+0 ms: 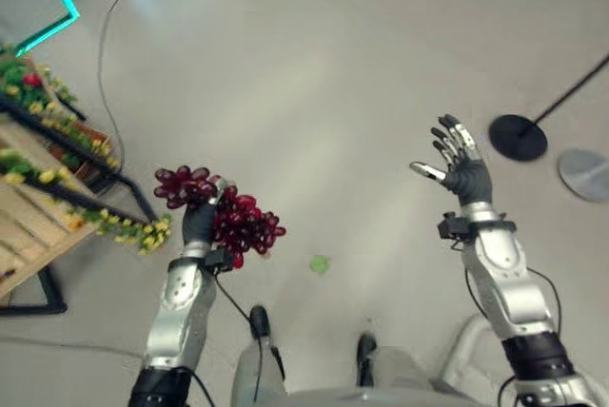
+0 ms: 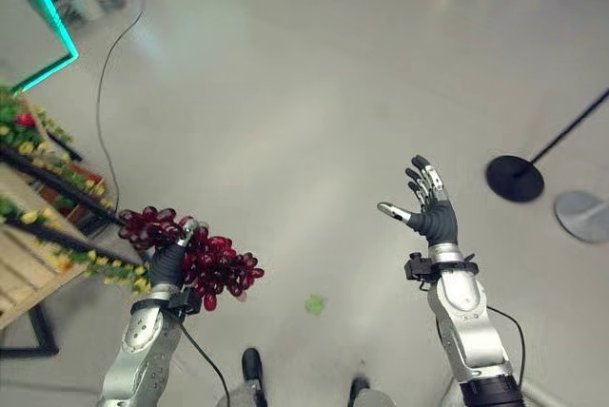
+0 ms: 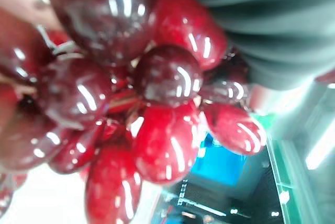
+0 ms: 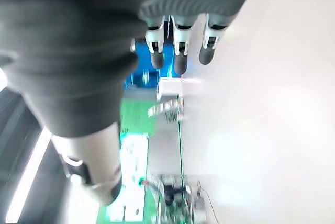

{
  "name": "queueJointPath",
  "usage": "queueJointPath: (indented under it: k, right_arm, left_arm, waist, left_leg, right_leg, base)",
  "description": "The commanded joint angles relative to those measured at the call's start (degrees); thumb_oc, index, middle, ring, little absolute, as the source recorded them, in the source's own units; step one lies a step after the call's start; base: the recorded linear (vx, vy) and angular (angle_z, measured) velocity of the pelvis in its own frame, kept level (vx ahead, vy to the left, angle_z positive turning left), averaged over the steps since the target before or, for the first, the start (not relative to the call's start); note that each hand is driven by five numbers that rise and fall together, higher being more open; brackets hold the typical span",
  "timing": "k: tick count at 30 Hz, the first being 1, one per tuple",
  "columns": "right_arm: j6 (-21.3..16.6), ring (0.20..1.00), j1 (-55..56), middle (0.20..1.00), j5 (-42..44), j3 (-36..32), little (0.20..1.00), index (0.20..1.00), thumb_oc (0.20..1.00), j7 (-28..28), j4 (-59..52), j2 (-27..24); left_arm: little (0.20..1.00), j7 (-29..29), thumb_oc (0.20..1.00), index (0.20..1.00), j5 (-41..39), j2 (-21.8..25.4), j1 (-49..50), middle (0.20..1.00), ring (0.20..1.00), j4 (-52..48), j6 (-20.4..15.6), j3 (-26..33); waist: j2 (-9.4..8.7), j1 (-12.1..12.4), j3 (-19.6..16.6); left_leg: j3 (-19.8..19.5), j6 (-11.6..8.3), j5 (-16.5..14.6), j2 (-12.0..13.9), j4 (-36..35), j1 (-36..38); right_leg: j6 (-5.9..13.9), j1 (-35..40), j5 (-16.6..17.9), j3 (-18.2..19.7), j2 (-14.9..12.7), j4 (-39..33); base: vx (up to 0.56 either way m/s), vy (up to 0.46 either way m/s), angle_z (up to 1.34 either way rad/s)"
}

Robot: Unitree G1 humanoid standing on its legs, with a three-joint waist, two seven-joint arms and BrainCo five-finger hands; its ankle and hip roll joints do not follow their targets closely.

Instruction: Pick up the fruits from the basket on one side to the basket on the other side

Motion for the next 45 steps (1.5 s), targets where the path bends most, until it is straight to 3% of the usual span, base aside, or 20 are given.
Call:
queueJointPath:
  k: [1,5,7,8,9,10,11,12,16,19,21,27,31,33,35,36,37,40,42,45]
  right_arm:
    - [-2.6,1.0,0.8,1.0,0.6,-1.7,1.0,1.0,1.0,0.5,-1.9,1.7]
    - [-2.8,1.0,-0.2,1.0,0.8,-1.9,1.0,1.0,1.0,0.4,-1.7,4.1]
    - [-2.3,1.0,-0.6,1.0,0.6,-1.1,1.0,1.0,1.0,0.7,-1.2,4.7]
    - [-1.7,1.0,-0.3,1.0,0.4,-0.7,1.0,1.0,1.0,1.0,-0.9,4.9]
    - [-1.7,1.0,-0.3,1.0,0.4,-0.8,1.0,1.0,1.0,1.0,-0.9,4.9]
    - [-1.6,1.0,-0.3,1.0,0.3,-0.5,1.0,1.0,1.0,1.1,-0.5,5.0]
    - [-1.8,1.0,-0.1,1.0,0.4,-0.6,1.0,1.0,1.0,0.9,-0.1,5.1]
    - [-1.9,1.0,-0.1,1.0,0.6,-0.6,1.0,1.0,1.0,0.9,0.2,5.0]
    - [-2.2,1.0,-0.6,1.0,1.3,-1.0,1.0,1.0,1.0,0.6,1.2,5.0]
    - [-2.6,1.0,-0.9,1.0,2.0,-1.5,1.0,1.0,1.0,0.2,2.8,5.0]
    - [-2.5,1.0,-0.6,1.0,1.9,-1.1,1.0,1.0,1.0,0.6,3.9,4.6]
    - [-2.0,1.0,2.6,1.0,2.5,-1.7,1.0,1.0,1.0,2.2,5.0,4.0]
    - [-1.5,1.0,2.0,1.0,3.6,-1.1,1.0,1.0,1.0,4.0,6.2,2.0]
    - [-1.7,1.0,1.2,1.0,4.3,-1.6,1.0,1.0,1.0,4.1,7.0,0.8]
    - [-1.5,1.0,0.2,1.0,4.4,-1.5,1.0,1.0,1.0,3.4,8.4,0.7]
    - [-1.3,1.0,0.2,1.0,4.9,-2.0,1.0,1.0,1.0,3.0,9.1,0.9]
    - [-1.3,1.0,0.3,1.0,4.9,-2.0,1.0,1.0,1.0,3.0,9.1,0.9]
    - [-1.3,1.0,0.4,1.0,4.7,-3.0,1.0,1.0,1.0,1.7,10.0,-0.1]
    - [-1.7,1.0,0.4,1.0,4.2,-3.1,1.0,1.0,1.0,1.4,10.1,-0.6]
    - [-1.9,1.0,1.2,1.0,2.8,-3.8,1.0,1.0,1.0,2.8,8.4,-0.4]
  left_arm:
    - [0.2,-1.8,0.2,0.2,0.2,5.0,3.4,0.2,0.2,-7.9,-3.2,3.2]
    - [0.2,-1.6,0.2,0.2,1.3,8.6,2.3,0.2,0.2,-10.2,-3.1,3.5]
    - [0.2,-1.3,0.2,0.2,1.4,8.8,1.7,0.2,0.2,-10.6,-2.9,3.3]
    - [0.2,-0.8,0.2,0.2,1.9,8.7,0.9,0.2,0.2,-10.1,-3.0,2.4]
    - [0.2,-0.8,0.2,0.2,1.9,8.7,0.9,0.2,0.2,-10.0,-3.0,2.4]
    - [0.2,-0.5,0.2,0.2,2.0,8.7,0.3,0.2,0.2,-9.5,-2.9,1.6]
    - [0.2,-0.5,0.2,0.2,2.4,8.4,-0.2,0.2,0.2,-9.3,-3.2,0.5]
    - [0.2,-0.9,0.2,0.2,2.5,8.1,-0.4,0.2,0.2,-9.5,-3.1,0.4]
    - [0.2,-1.3,0.2,0.2,2.5,7.8,-0.6,0.2,0.2,-10.5,-3.3,0.6]
    - [0.2,-1.4,0.2,0.2,1.6,7.5,-2.0,0.2,0.2,-10.3,-3.9,0.2]
    - [0.2,-1.8,0.2,0.2,2.0,7.2,-1.9,0.2,0.2,-10.0,-4.2,0.6]
    - [0.2,-3.5,0.2,0.2,1.6,5.9,-0.5,0.2,0.2,-11.6,-4.8,1.9]
    - [0.2,-6.0,0.2,0.2,-1.3,6.4,3.5,0.2,0.2,-15.1,-4.8,4.4]
    - [0.2,-6.2,0.2,0.2,-3.0,5.8,2.8,0.2,0.2,-15.8,-5.3,4.5]
    - [0.2,-5.5,0.2,0.2,-3.4,5.1,2.8,0.2,0.2,-15.5,-5.0,4.8]
    - [0.2,-5.2,0.2,0.2,-3.9,4.7,3.9,0.2,0.2,-15.7,-4.8,6.2]
    - [0.2,-5.2,0.2,0.2,-4.0,4.7,4.1,0.2,0.2,-15.9,-4.7,6.2]
    - [0.2,-4.7,0.2,0.2,-3.8,5.0,5.5,0.2,0.2,-16.3,-4.9,7.6]
    - [0.2,-4.4,0.2,0.2,-3.5,4.9,5.2,0.2,0.2,-15.1,-4.8,7.7]
    - [0.2,-4.4,0.2,0.2,-2.3,4.9,6.3,0.2,0.2,-13.3,-4.9,9.3]
  waist:
    - [-2.58,1.2,-5.6]
    - [-4.87,3.2,-5.4]
    - [-5.55,3.7,-5.2]
    - [-5.23,3.2,-4.8]
    - [-5.21,3.2,-4.9]
    - [-4.38,2.1,-4.1]
    - [-2.37,0.0,-3.1]
    - [-1.9,-0.3,-2.8]
    - [-1.06,-0.5,-1.9]
    - [-1.81,-1.8,-0.8]
    - [-2.74,-1.7,-0.3]
    - [-3.58,-2.4,-2.2]
    - [-2.98,-0.4,-3.1]
    - [-3.85,1.0,-1.7]
    - [-4.49,1.6,-1.5]
    - [-4.53,2.0,-2.1]
    - [-4.5,2.2,-2.1]
    - [-3.33,3.3,-2.4]
    - [-2.45,3.0,-2.2]
    - [-1.96,3.4,-3.5]
  left_leg:
    - [-4.2,-7.6,-6.4,5.5,2.7,6.5]
    - [-7.4,-4.56,-8.0,1.1,0.9,5.8]
    - [-8.9,-2.58,-9.1,-2.1,-0.1,6.3]
    - [-11.3,-0.97,-9.9,-5.5,-1.4,7.5]
    - [-11.4,-0.82,-9.5,-5.6,-1.7,7.3]
    - [-13.3,-0.24,-9.3,-6.6,-2.8,8.2]
    - [-17.0,0.04,-8.8,-8.0,-5.9,10.7]
    - [-18.9,0.08,-8.6,-8.7,-6.9,11.7]
    - [-22.8,0.11,-8.3,-8.9,-8.6,12.9]
    - [-26.5,0.39,-9.3,-11.4,-8.8,14.4]
    - [-28.5,0.64,-10.9,-13.5,-8.3,15.9]
    - [-29.3,0.74,-16.0,-15.4,-4.1,17.8]
    - [-28.6,-1.92,-14.7,-16.8,10.5,12.6]
    - [-29.9,-4.87,-11.9,-20.8,22.5,6.2]
    - [-30.4,-5.38,-13.0,-19.2,23.5,3.0]
    - [-30.4,-5.32,-13.4,-11.9,16.8,3.2]
    - [-30.2,-5.48,-13.5,-11.5,16.1,3.9]
    - [-27.7,-7.1,-4.6,-0.7,-1.1,3.9]
    - [-23.5,-8.41,-0.6,2.1,-4.4,3.7]
    - [-23.6,-9.93,-2.3,1.7,-3.5,6.1]
  right_leg:
    - [3.7,2.0,-7.4,-1.6,-6.2,6.1]
    - [5.42,0.6,-6.1,-3.1,-9.7,13.4]
    - [5.86,-0.5,-3.0,-2.2,-11.5,18.8]
    - [5.27,-2.2,2.3,1.2,-12.8,23.6]
    - [5.25,-2.4,2.6,1.2,-12.8,23.4]
    - [4.74,-4.7,3.6,5.8,-10.6,26.9]
    - [3.31,-9.7,-3.1,13.9,-1.2,28.4]
    - [2.52,-11.4,-5.5,15.6,0.9,28.4]
    - [1.14,-16.1,-7.7,14.3,1.1,24.1]
    - [1.53,-19.0,-5.5,16.9,3.8,13.0]
    - [2.38,-19.9,-2.7,14.1,4.7,8.0]
    - [1.69,-14.3,-2.2,15.0,3.4,6.4]
    - [-0.32,-9.6,-3.3,15.2,4.3,3.2]
    - [-1.55,-7.9,-3.6,15.2,3.5,2.1]
    - [-1.91,-7.2,-4.9,15.7,3.1,2.5]
    - [-0.89,-6.3,-6.1,15.9,1.9,2.5]
    - [-1.01,-6.0,-6.3,16.1,2.2,2.5]
    - [-0.01,-4.1,-8.0,15.6,2.3,2.7]
    - [0.4,-2.4,-9.1,14.9,2.2,2.3]
    - [1.13,1.3,-8.9,15.1,0.6,0.5]
  base:
    - [0.12,0.199,0.77]
    - [0.13,0.25,1.12]
    - [0.22,0.307,1.17]
    - [0.15,0.188,1.31]
    - [0.21,0.257,1.34]
    - [0.22,0.273,1.2]
    - [0.35,0.322,1.07]
    - [0.28,0.243,1.16]
    - [0.21,0.033,1.0]
    - [0.27,-0.04,1.09]
    - [0.33,-0.066,0.9]
    - [0.27,-0.101,0.6]
    - [0.18,-0.071,-0.2]
    - [0.04,-0.078,-0.36]
    - [0.13,-0.011,-0.48]
    - [0.15,0.055,-0.12]
    - [0.21,0.101,-0.01]
    - [0.17,0.112,0.06]
    - [0.16,0.135,-0.07]
    - [0.22,0.191,-0.02]
